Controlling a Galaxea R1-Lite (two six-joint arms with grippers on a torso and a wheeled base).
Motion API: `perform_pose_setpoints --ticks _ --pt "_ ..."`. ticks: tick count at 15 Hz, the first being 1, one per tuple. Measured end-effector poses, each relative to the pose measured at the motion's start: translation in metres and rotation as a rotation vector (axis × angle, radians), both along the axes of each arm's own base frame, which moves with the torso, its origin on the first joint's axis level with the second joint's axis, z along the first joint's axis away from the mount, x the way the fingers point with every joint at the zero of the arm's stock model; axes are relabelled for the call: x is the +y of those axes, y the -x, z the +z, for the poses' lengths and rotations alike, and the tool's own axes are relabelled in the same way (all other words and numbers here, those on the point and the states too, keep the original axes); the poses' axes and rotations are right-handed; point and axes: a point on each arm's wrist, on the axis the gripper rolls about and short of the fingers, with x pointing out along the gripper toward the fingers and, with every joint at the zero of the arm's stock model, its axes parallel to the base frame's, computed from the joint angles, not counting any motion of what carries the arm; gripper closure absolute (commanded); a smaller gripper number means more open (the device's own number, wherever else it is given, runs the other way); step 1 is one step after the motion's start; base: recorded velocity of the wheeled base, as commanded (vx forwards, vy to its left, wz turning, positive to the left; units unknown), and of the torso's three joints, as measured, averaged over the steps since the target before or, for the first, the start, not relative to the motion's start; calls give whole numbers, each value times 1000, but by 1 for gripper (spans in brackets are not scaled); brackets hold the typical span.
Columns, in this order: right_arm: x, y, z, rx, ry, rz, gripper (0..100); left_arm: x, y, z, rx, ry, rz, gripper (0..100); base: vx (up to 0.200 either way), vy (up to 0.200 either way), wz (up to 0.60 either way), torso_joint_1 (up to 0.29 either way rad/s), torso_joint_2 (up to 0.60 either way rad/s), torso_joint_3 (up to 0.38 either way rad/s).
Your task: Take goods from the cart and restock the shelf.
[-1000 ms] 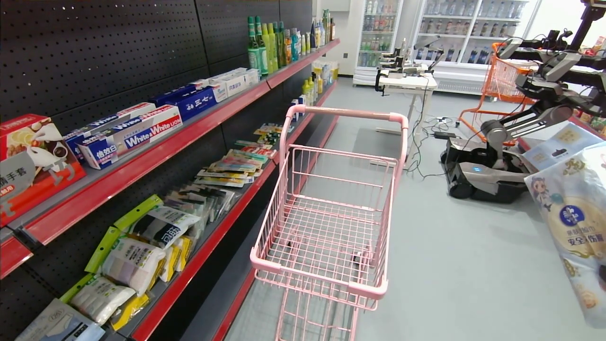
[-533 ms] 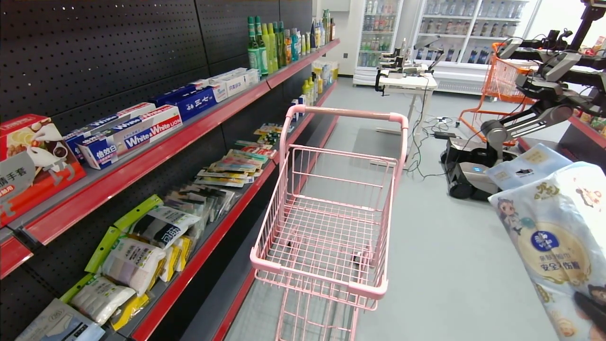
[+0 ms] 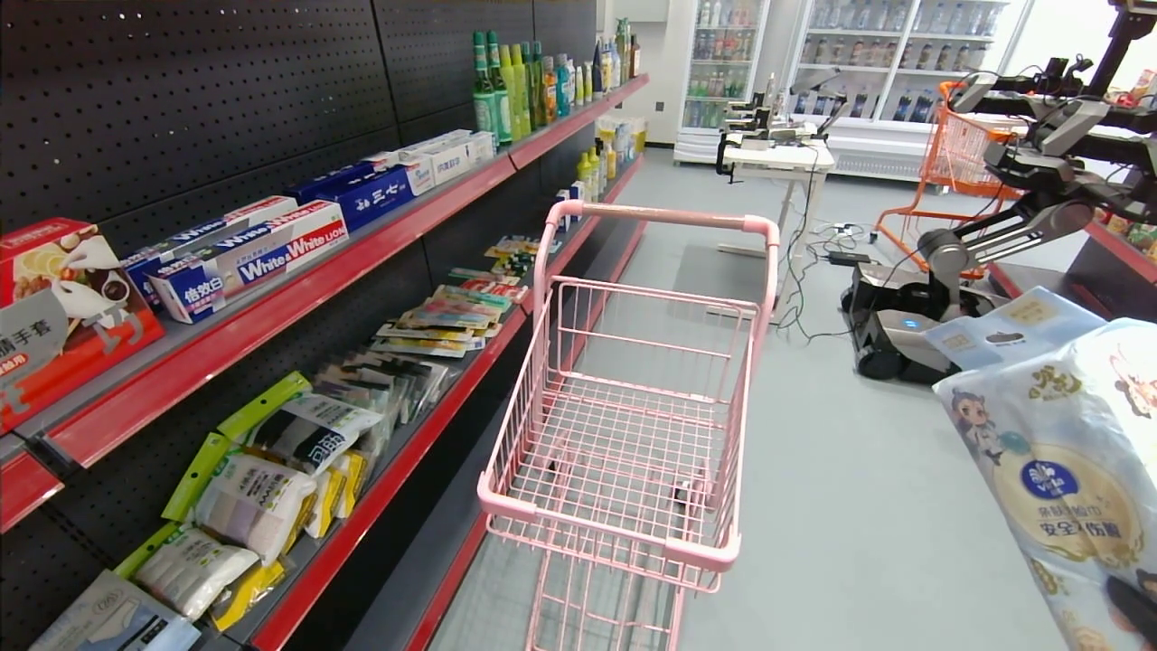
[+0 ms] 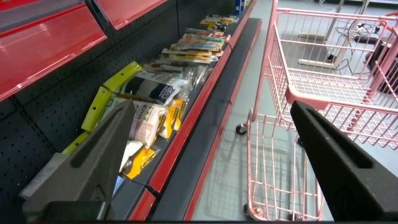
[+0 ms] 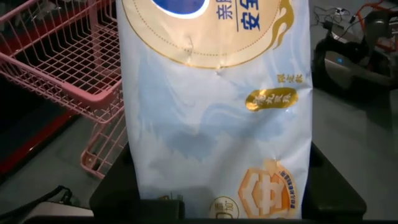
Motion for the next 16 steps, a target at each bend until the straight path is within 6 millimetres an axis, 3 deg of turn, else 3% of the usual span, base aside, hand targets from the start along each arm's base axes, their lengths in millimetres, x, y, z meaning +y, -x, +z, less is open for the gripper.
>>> perform_pose_setpoints --ticks 4,16 --pt "0 1 -4 7 4 0 100 0 0 0 0 0 0 0 0 0 0 55 -127 -72" --pt "0 5 -18 29 46 8 100 0 0 0 0 0 0 0 0 0 0 218 -481 -263"
